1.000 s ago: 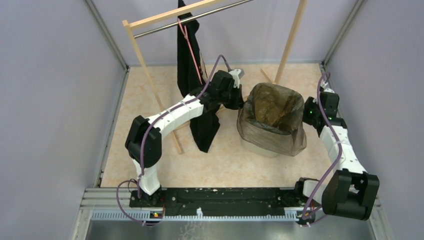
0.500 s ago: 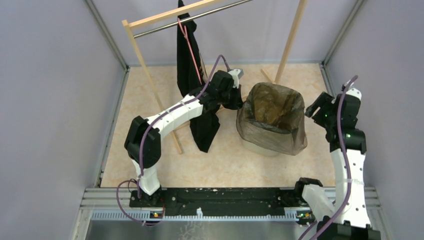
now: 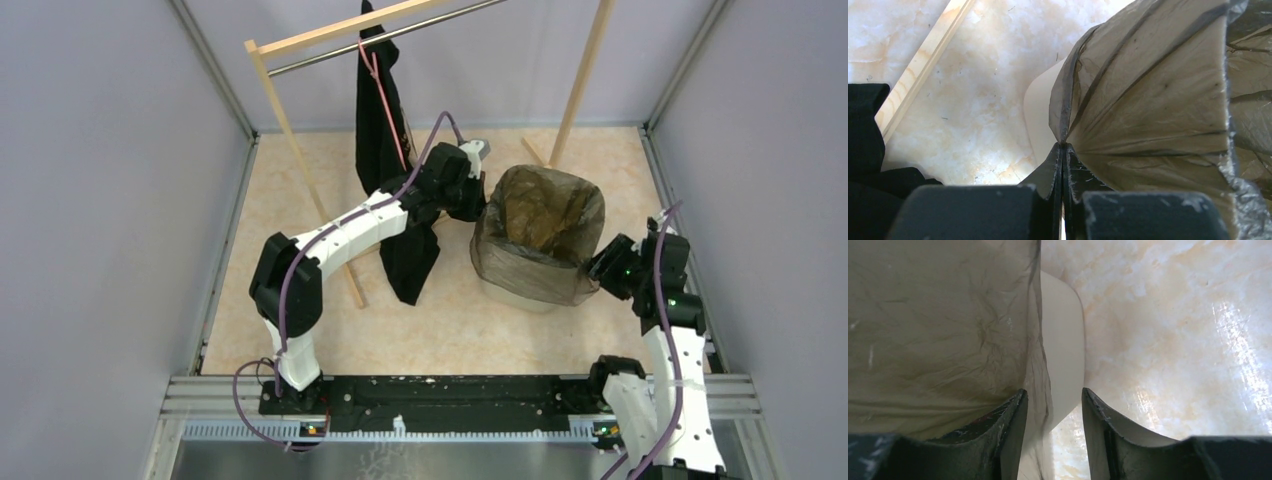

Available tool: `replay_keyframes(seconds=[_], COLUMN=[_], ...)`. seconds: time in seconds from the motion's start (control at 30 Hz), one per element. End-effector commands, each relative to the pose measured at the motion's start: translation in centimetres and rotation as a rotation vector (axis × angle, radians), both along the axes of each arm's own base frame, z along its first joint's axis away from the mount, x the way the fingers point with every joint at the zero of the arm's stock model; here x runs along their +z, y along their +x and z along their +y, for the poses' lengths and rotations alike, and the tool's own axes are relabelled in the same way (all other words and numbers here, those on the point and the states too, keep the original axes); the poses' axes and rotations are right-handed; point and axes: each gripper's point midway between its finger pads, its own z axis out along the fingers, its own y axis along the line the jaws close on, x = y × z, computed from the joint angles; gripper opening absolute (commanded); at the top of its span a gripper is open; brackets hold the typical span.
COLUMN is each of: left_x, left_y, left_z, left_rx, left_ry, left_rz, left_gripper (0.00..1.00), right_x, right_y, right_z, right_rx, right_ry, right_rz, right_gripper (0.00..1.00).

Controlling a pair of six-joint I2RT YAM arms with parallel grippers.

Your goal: Put the trash bags into the trash bin

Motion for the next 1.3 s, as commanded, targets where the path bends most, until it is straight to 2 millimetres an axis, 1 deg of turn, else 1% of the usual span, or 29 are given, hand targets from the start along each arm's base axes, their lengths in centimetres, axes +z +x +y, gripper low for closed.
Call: replay_keyframes(seconds=[0.0,0.07,0.17,0.23,0.3,0.37,0.43,0.5,0.57,0.63,0.67,0.7,0.77,0.83,0.93,0.97,1.03,1.1,1.17,1.27], left_x=[-1.9,-2.1,-2.6,-2.7,-2.6,-2.4,-1.9,-1.2,-0.6,0.1,0.4,0.6,1.1,1.5,2.1,2.4,3.0,3.2,3.5,3.1], left_y=[-0.7,-1.0,-1.3,-1.4,-1.5,-1.4,-1.3,-1.1,-1.0,-0.9,-0.9,-0.9,-0.8,-0.8,-0.9,-1.0,-0.9,-0.9,-1.0,-1.1], left_z=[-0.1,-0.1,-0.2,-0.2,-0.1,0.1,0.3,0.5,0.7,1.0,1.2,1.5,1.8,2.1,2.5,2.7,3.2,3.9,4.3,4.3], left_rx=[-0.004,-0.010,-0.015,-0.018,-0.017,-0.013,-0.005,0.000,0.005,0.012,0.018,0.022,0.029,0.034,0.034,0.037,0.051,0.064,0.070,0.071], left_ry=[0.054,0.059,0.067,0.071,0.077,0.083,0.088,0.088,0.091,0.095,0.101,0.106,0.113,0.117,0.121,0.125,0.136,0.153,0.157,0.158], left_rz=[0.020,0.031,0.048,0.050,0.047,0.037,0.020,0.003,-0.012,-0.027,-0.036,-0.044,-0.060,-0.071,-0.082,-0.086,-0.105,-0.122,-0.133,-0.129], left_gripper=[0.01,0.01,0.00,0.00,0.00,0.00,0.02,0.05,0.09,0.13,0.15,0.17,0.19,0.21,0.23,0.23,0.23,0.23,0.19,0.11], right_x=[1.7,0.2,-2.8,-4.6,-6.0,-6.6,-6.2,-4.7,-2.7,0.3,2.2,4.7,8.2,11.2,15.0,16.1,18.0,19.6,20.4,20.8], right_y=[2.2,2.5,2.9,2.9,2.9,2.7,2.5,2.4,2.0,1.6,1.4,1.2,0.4,-0.2,-0.5,-0.5,-0.2,0.4,1.0,2.1], right_z=[0.3,0.7,2.0,2.4,2.4,2.0,1.5,1.0,0.5,0.0,-0.4,-0.8,-1.7,-2.3,-2.2,-2.0,-0.8,1.0,3.2,5.8], right_rx=[-0.035,-0.062,-0.057,-0.058,-0.069,-0.093,-0.121,-0.140,-0.162,-0.185,-0.198,-0.209,-0.236,-0.241,-0.180,-0.144,-0.037,0.113,0.275,0.428], right_ry=[0.069,0.128,0.234,0.271,0.281,0.270,0.248,0.227,0.203,0.173,0.151,0.128,0.074,0.022,-0.048,-0.069,-0.092,-0.106,-0.079,-0.008], right_rz=[-0.111,-0.105,-0.097,-0.075,-0.040,0.002,0.027,0.022,0.009,-0.038,-0.076,-0.133,-0.204,-0.259,-0.317,-0.339,-0.385,-0.438,-0.466,-0.452], right_gripper=[0.43,0.42,0.42,0.41,0.41,0.40,0.40,0.41,0.41,0.41,0.41,0.41,0.43,0.45,0.46,0.47,0.50,0.54,0.55,0.54])
